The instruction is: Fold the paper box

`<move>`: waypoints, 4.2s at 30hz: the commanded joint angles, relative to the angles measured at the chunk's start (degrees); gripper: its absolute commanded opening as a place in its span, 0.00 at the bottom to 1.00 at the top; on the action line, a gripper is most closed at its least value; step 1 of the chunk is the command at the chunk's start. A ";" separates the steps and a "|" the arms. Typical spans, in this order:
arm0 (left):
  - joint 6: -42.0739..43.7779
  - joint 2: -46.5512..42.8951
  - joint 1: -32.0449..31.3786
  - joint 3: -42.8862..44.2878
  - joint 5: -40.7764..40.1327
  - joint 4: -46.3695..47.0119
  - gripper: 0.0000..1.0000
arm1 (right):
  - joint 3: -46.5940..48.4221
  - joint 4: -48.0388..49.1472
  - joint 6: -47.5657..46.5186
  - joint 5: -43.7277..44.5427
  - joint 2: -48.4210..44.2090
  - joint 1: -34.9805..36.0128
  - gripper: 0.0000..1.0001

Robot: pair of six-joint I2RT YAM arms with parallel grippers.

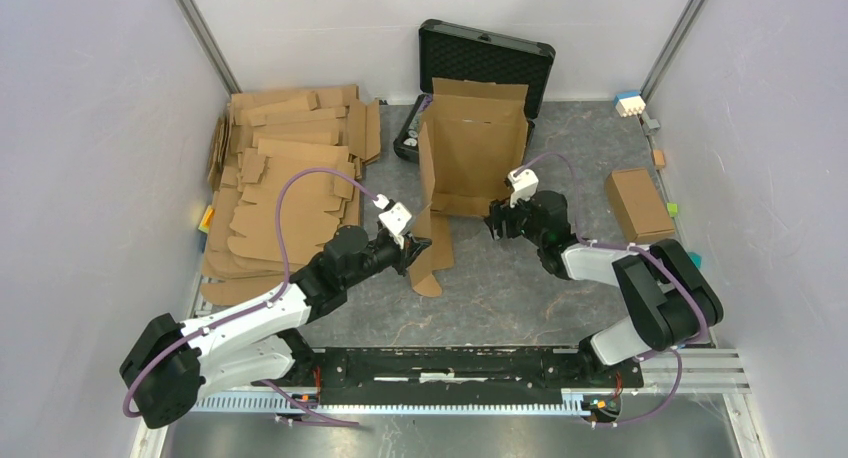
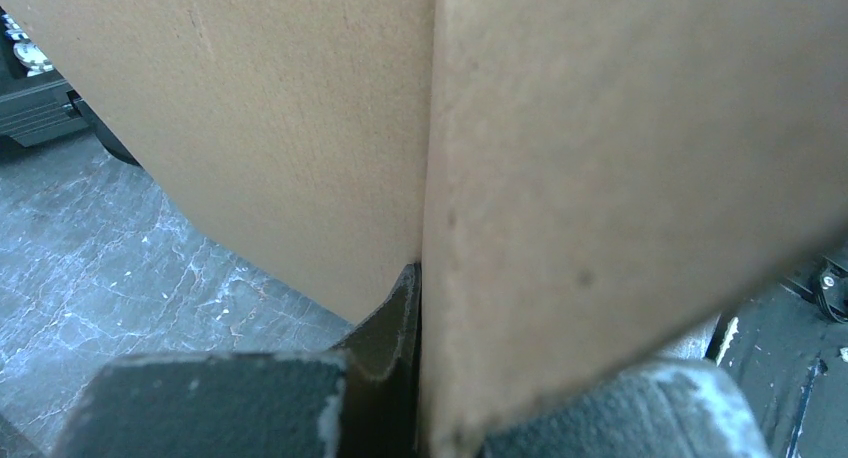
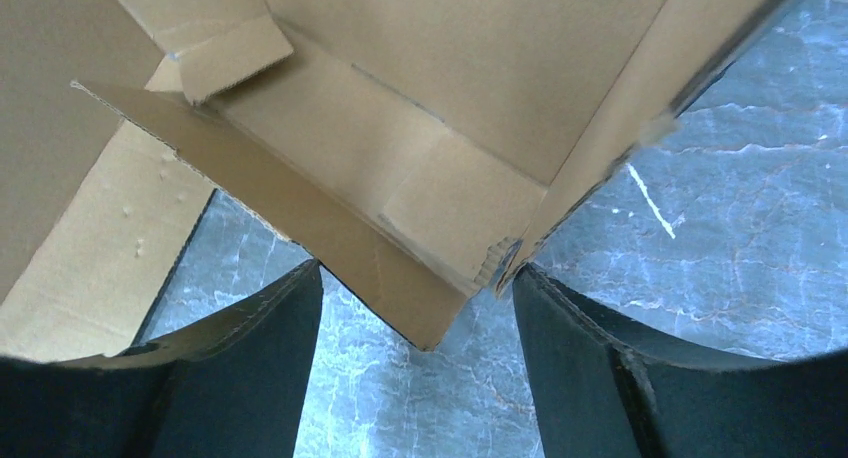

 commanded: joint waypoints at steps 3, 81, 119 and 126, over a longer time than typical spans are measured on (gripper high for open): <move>-1.92 0.81 -0.04 1.47 1.12 -1.07 0.09 | 1.01 5.72 3.16 1.80 1.63 -1.06 0.68; -6.55 -1.00 -0.05 0.23 3.18 -2.12 0.09 | 3.64 13.63 14.04 6.39 8.95 4.23 0.98; -19.06 -29.40 -0.03 -1.67 -1.60 -24.51 0.77 | 7.48 10.67 14.87 12.90 12.68 5.95 0.95; -20.39 -38.47 -0.04 3.62 -10.86 -33.39 0.70 | 7.57 10.49 14.85 12.79 12.71 6.02 0.95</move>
